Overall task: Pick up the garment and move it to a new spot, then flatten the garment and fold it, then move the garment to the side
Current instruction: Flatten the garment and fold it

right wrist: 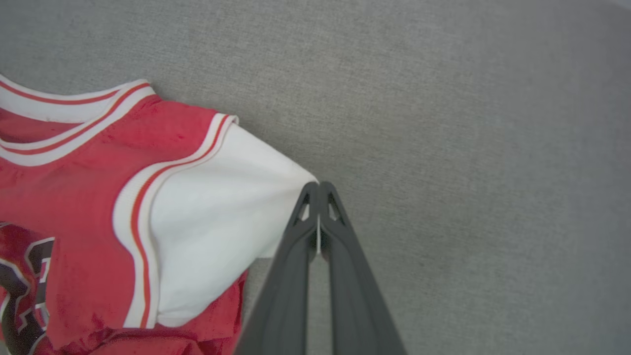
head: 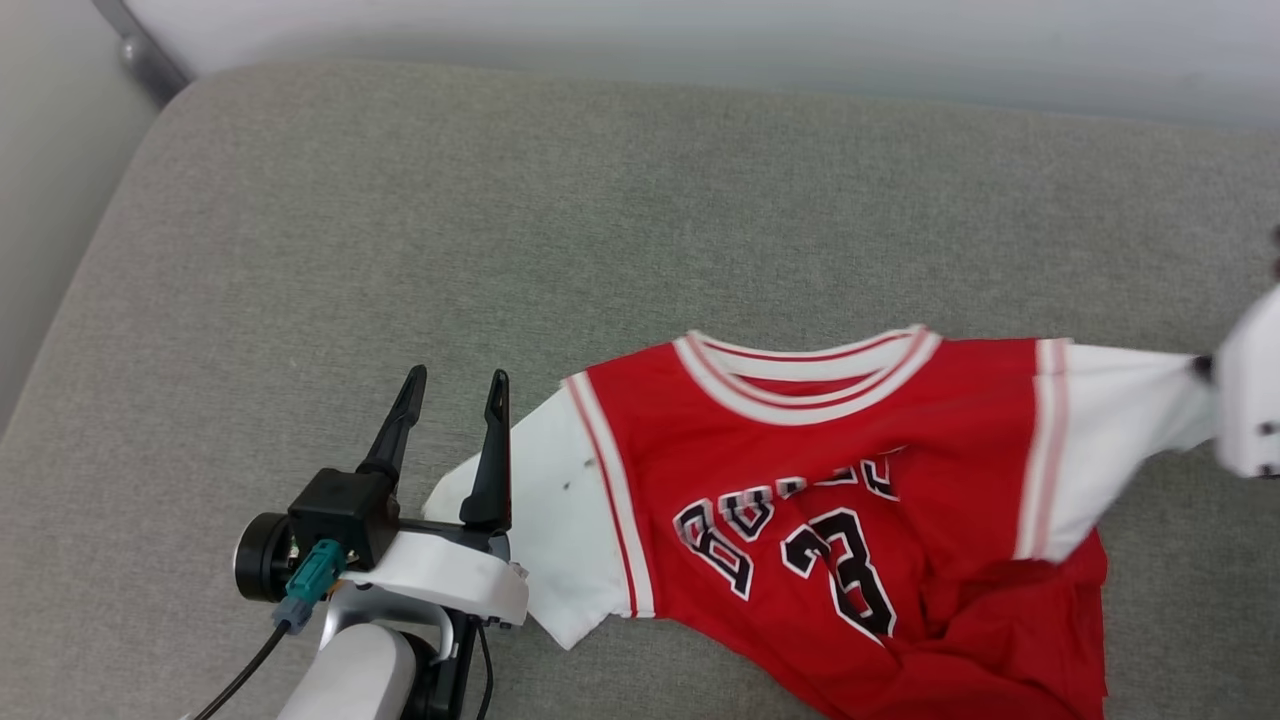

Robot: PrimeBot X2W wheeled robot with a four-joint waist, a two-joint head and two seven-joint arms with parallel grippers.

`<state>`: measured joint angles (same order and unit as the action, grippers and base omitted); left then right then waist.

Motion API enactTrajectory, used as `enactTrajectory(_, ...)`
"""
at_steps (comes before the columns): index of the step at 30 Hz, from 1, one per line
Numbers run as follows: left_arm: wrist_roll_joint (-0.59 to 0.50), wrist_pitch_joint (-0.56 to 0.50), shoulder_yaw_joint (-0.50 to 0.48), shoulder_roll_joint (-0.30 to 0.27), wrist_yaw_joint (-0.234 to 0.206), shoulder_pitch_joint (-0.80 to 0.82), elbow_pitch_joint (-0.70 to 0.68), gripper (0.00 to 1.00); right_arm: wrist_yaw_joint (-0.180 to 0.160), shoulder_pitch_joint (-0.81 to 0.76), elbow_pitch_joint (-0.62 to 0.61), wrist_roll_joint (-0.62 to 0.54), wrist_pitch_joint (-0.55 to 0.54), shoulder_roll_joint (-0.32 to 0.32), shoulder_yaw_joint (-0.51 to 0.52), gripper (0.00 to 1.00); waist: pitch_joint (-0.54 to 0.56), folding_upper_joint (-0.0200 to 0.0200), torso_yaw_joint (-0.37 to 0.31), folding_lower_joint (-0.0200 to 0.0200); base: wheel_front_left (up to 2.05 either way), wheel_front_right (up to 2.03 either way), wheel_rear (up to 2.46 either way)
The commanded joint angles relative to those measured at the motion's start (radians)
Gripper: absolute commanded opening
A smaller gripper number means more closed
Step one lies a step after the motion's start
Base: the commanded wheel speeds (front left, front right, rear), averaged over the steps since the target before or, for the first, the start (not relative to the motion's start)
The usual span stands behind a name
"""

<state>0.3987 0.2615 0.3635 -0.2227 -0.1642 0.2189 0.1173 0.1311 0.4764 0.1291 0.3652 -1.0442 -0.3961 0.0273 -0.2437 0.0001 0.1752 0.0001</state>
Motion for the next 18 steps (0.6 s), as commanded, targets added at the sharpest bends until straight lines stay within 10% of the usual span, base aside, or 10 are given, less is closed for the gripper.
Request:
enactTrajectory(1, -0.009, 0.005, -0.006, 0.001, 0.007, -0.002, -0.004, 1.00, -0.001, 0.007, -0.022, -0.020, -0.018, -0.019, 0.033, 0.00, -0.011, -0.0001, -0.008, -0.0001, 0.00, 0.00, 0.00)
enactTrajectory(10, -0.035, 0.004, -0.024, 0.023, 0.040, 0.030, 0.008, 1.00, -0.001, -0.038, 0.049, -0.107, 0.070, 0.026, 0.248, 0.02, -0.071, -0.0001, -0.022, -0.0001, 0.00, 0.00, 0.00)
enactTrajectory(11, -0.035, 0.004, -0.027, 0.024, 0.041, 0.033, 0.011, 1.00, -0.001, -0.045, 0.074, -0.113, 0.097, 0.042, 0.258, 0.29, -0.072, -0.0001, -0.023, -0.0001, 0.00, 0.00, 0.00)
enactTrajectory(12, -0.039, 0.004, -0.031, 0.026, 0.044, 0.033, 0.013, 1.00, -0.001, -0.046, 0.091, -0.117, 0.135, 0.053, 0.264, 1.00, -0.072, -0.0001, -0.026, -0.0001, 0.00, 0.00, 0.00)
enactTrajectory(18, -0.043, 0.004, -0.057, 0.017, 0.042, 0.002, 0.027, 1.00, -0.001, -0.069, 0.152, -0.119, 0.359, 0.097, 0.253, 1.00, -0.038, -0.0001, -0.057, -0.0001, 0.00, 0.00, 0.00)
